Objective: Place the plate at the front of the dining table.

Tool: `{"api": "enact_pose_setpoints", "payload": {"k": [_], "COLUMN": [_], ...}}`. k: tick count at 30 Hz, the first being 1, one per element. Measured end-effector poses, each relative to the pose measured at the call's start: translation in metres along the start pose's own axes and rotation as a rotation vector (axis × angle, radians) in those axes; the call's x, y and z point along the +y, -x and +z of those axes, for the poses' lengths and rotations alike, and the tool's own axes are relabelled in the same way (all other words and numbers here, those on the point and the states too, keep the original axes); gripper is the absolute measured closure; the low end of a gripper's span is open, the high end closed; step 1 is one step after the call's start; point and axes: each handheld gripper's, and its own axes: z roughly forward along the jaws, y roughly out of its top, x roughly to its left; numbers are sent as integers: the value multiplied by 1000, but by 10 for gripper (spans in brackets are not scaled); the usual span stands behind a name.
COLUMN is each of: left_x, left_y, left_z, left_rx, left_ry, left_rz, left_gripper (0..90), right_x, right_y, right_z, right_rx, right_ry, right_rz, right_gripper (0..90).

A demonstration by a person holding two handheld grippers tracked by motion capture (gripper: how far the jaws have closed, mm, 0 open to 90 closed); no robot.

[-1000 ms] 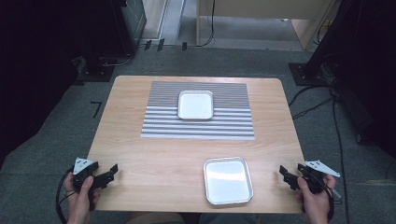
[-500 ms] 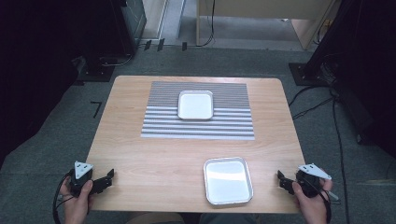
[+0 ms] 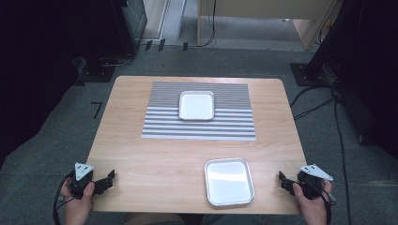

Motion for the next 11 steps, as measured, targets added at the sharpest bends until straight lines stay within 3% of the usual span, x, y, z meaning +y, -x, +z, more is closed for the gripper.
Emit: {"api": "enact_pose_setpoints", "payload": {"k": [11], "left_x": [0], "left_y": [0], "left_z": [0], "left_rx": [2], "left_ry": [-1], "left_rz": [-1], "left_gripper": [133], "right_x": [0], "right_y": [0], "right_z": [0], "right_rx": [-5], "right_ry": [-2], "right_rz": [5], "right_gripper": [114]}}
